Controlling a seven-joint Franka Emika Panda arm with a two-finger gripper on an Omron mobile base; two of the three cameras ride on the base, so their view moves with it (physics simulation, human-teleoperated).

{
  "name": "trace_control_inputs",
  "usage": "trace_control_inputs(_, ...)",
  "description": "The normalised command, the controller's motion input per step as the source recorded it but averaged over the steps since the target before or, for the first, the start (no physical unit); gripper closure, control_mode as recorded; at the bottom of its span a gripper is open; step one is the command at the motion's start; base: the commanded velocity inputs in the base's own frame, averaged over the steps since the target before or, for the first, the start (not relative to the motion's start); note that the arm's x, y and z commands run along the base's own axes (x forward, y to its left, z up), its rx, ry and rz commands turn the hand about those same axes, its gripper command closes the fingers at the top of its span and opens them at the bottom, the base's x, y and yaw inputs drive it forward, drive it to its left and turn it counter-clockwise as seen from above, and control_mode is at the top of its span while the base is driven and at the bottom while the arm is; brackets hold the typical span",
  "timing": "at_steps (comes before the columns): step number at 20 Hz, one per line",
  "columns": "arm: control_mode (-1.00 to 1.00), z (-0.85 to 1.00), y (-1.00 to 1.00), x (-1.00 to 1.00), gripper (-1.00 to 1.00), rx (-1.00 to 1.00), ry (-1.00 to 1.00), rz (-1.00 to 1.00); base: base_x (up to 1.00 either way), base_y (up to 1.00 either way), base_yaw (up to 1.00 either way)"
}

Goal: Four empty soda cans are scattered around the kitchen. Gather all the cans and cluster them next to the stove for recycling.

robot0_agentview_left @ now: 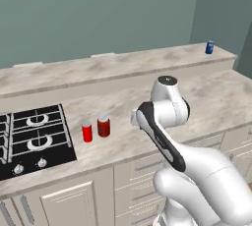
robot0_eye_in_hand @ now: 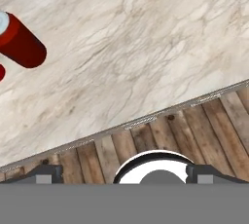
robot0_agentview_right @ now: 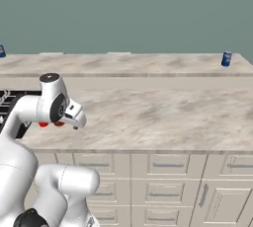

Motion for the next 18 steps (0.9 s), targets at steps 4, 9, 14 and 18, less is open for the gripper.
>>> trace_control_inputs(4,1.0,0.0,0.0,0.0,-1.0,0.0,0.0,0.0,-0.28,-0.32,-0.24)
trace_control_inputs(9,1.0,0.0,0.0,0.0,-1.0,0.0,0.0,0.0,-0.12,-0.5,-0.11)
trace_control_inputs(14,1.0,0.0,0.0,0.0,-1.0,0.0,0.0,0.0,-0.03,-0.63,0.0)
trace_control_inputs(18,1.0,0.0,0.0,0.0,-1.0,0.0,0.0,0.0,0.0,-0.64,0.02)
